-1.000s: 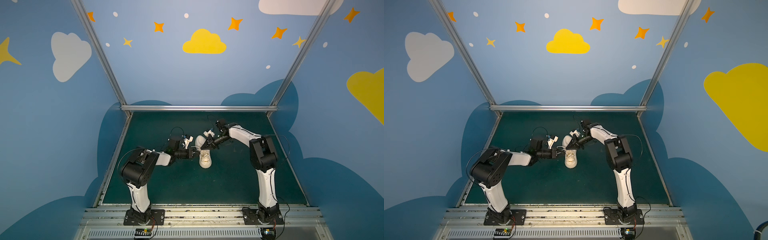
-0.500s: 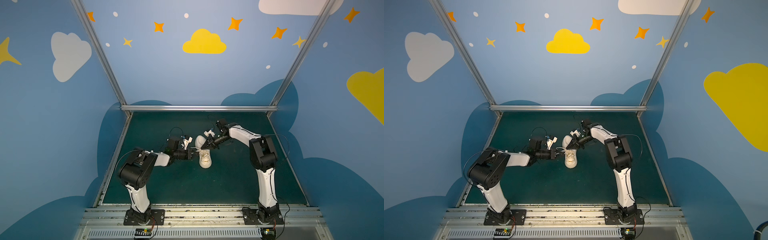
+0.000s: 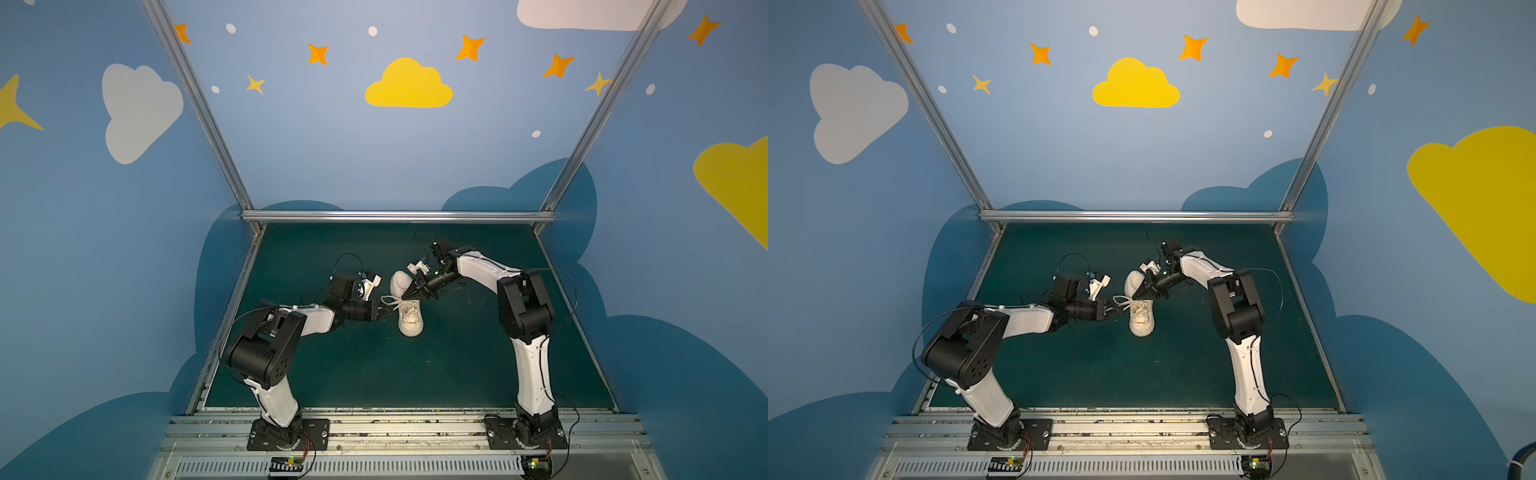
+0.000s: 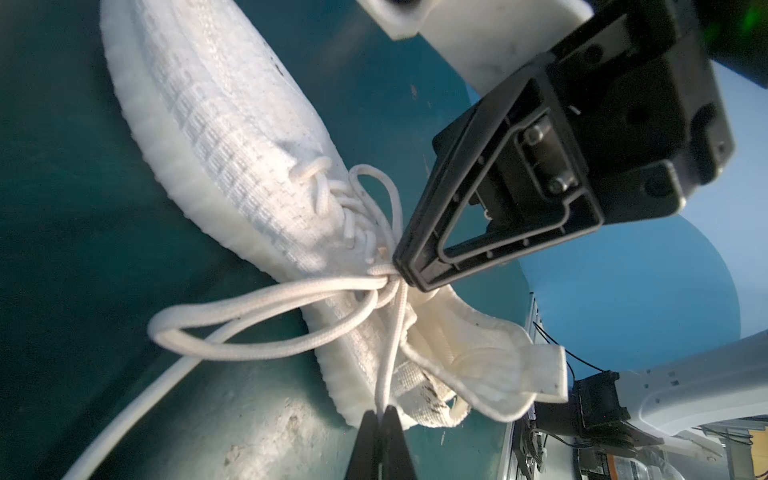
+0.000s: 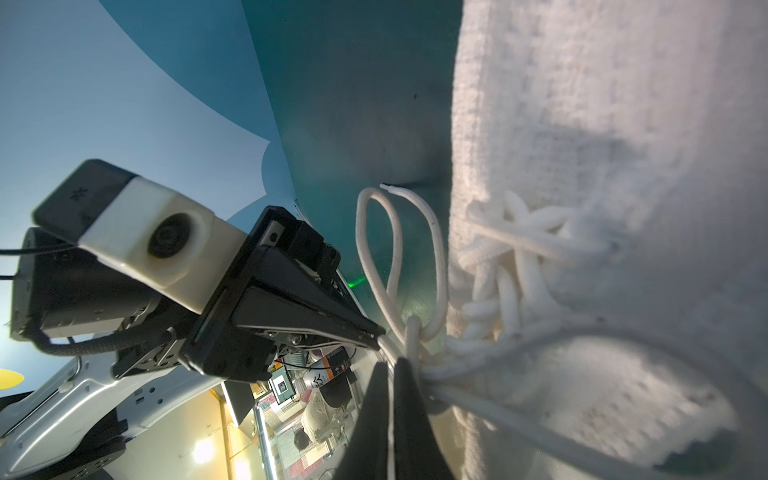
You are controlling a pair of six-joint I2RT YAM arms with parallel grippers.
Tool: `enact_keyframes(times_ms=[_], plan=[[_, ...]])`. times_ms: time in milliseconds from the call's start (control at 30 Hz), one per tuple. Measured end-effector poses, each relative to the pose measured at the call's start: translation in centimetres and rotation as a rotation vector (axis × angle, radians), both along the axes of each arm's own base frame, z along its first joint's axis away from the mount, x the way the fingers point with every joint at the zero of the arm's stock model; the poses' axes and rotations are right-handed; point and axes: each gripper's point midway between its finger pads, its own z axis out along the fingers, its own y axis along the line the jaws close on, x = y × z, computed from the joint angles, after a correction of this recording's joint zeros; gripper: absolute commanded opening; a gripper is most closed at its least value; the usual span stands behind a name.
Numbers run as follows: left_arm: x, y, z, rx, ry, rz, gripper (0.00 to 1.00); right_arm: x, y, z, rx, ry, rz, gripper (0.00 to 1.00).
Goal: Tie the shoes
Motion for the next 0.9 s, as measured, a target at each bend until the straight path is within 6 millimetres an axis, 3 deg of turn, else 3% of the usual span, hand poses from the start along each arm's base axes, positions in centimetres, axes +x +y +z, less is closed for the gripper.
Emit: enact_keyframes(times_ms=[167, 733, 800, 900], plan=[[-0.2, 0.8, 0.6, 0.009, -0.016, 0.006, 0.03, 0.0, 0.0, 0.0, -0.001, 0.000, -0.001, 0.08], [-2.7, 2.8, -0.9, 0.063, 0.036, 0.012, 0.03, 0.0, 0.0, 0.0, -0.001, -0.001, -0.001, 0.07], [-2.7, 2.8, -1.0, 0.064, 0.036, 0.013, 0.10, 0.0, 0.0, 0.0, -0.001, 0.000, -0.001, 0.07], [-2.5, 2.7, -0.7, 0.048, 0.034, 0.021, 0.35, 0.1, 0.1, 0.1, 0.009, -0.001, -0.001, 0.08]])
